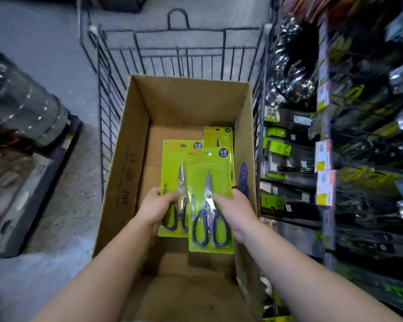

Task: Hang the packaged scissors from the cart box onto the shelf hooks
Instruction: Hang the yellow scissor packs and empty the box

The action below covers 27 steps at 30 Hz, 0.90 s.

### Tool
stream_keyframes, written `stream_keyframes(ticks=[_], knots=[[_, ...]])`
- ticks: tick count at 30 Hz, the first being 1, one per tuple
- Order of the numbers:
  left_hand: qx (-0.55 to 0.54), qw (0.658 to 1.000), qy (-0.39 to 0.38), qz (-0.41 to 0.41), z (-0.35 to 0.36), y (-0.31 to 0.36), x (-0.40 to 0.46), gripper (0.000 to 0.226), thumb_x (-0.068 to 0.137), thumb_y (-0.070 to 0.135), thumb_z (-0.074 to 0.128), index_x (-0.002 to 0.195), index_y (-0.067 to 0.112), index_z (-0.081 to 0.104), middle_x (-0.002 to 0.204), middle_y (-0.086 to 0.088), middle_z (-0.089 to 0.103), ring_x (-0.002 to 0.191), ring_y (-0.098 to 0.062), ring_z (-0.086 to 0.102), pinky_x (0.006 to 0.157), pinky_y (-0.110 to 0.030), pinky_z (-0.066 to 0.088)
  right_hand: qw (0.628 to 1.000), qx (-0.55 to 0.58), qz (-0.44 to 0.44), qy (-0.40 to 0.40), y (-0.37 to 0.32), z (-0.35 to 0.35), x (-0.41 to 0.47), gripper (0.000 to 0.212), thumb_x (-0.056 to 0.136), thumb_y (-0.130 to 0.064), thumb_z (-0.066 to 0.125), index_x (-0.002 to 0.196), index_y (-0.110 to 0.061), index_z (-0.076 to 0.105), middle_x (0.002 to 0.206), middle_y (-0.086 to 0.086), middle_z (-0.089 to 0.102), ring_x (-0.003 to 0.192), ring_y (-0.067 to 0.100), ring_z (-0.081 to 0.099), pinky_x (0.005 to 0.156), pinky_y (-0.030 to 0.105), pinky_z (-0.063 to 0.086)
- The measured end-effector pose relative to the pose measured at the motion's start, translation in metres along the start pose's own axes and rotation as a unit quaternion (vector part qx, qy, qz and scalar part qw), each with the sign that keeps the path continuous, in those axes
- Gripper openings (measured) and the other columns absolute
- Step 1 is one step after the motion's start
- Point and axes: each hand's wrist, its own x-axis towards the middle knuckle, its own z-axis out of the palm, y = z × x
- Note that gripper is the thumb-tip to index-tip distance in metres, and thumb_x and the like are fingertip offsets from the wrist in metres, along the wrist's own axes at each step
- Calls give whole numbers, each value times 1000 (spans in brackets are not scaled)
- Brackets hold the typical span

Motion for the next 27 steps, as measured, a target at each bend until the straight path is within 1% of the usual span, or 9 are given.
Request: stream_keyframes(ticks=[5, 9, 12, 15, 18, 21, 23, 25, 27], knots=[[-47, 998, 25, 38, -10, 7, -39, 21, 88, 13, 70, 108, 11, 63, 100, -10, 75, 86, -25, 73, 86, -43, 57, 998, 23, -58, -12, -20, -16, -16, 86, 91, -31, 68, 155, -10, 16, 160, 8, 25, 144, 27, 31, 112, 38, 30], [-40, 996, 17, 78, -9, 21, -61, 46, 75, 31, 85, 112, 13, 63, 95, -4, 77, 84, -21, 75, 80, -41, 60, 995, 29, -98, -21, -34, -28, -34, 84, 91, -31, 67, 155, -10, 17, 159, 8, 28, 143, 27, 32, 112, 40, 30], [-33, 994, 4, 103, -5, 36, -71, 37, 80, 23, 81, 111, 11, 64, 89, -5, 77, 77, -20, 76, 64, -32, 60, 991, 45, -123, -9, -41, -38, -47, 84, 91, -33, 67, 155, -11, 18, 159, 8, 28, 143, 28, 32, 113, 42, 30], [-21, 993, -24, 117, 1, 49, -72, 40, 80, 24, 81, 113, 11, 62, 92, -6, 77, 80, -22, 76, 76, -42, 61, 989, 69, -127, 9, -43, -51, -58, 86, 89, -33, 69, 155, -10, 18, 157, 7, 31, 142, 27, 33, 112, 41, 30], [-10, 989, -59, 135, 8, 58, -71, 42, 78, 24, 83, 112, 12, 61, 95, -7, 76, 84, -23, 75, 80, -43, 60, 983, 76, -151, 73, -35, -57, -68, 99, 68, -55, 78, 148, -14, 36, 149, 4, 44, 133, 27, 47, 110, 45, 38], [25, 982, -110, 151, 12, 63, -70, 37, 81, 20, 80, 111, 11, 60, 96, -8, 76, 84, -22, 74, 69, -36, 59, 975, 111, -146, 127, -6, -61, -58, 114, 43, -67, 74, 141, -17, 45, 139, 6, 56, 123, 28, 56, 102, 51, 47], [55, 974, -150, 159, 11, 63, -68, 37, 81, 19, 80, 110, 11, 60, 97, -9, 76, 84, -23, 74, 71, -39, 59, 969, 138, -128, 162, -6, -49, -89, 83, 61, -53, 80, 131, -16, 55, 125, 5, 64, 112, 25, 63, 96, 44, 51], [90, 964, -181, 174, 8, 63, -72, 35, 81, 19, 80, 108, 12, 59, 96, -8, 75, 83, -22, 74, 74, -40, 60, 960, 157, -123, 197, 2, -39, -111, 28, 84, -28, 75, 107, -19, 64, 104, 1, 70, 94, 16, 66, 81, 34, 52], [116, 953, -208, 190, 5, 58, -76, 30, 83, 17, 79, 105, 13, 59, 92, -6, 75, 79, -19, 74, 70, -37, 59, 950, 169, -120, 233, 19, -31, -122, 11, 88, -21, 72, 92, -25, 63, 96, -1, 71, 87, 14, 66, 76, 32, 52]])
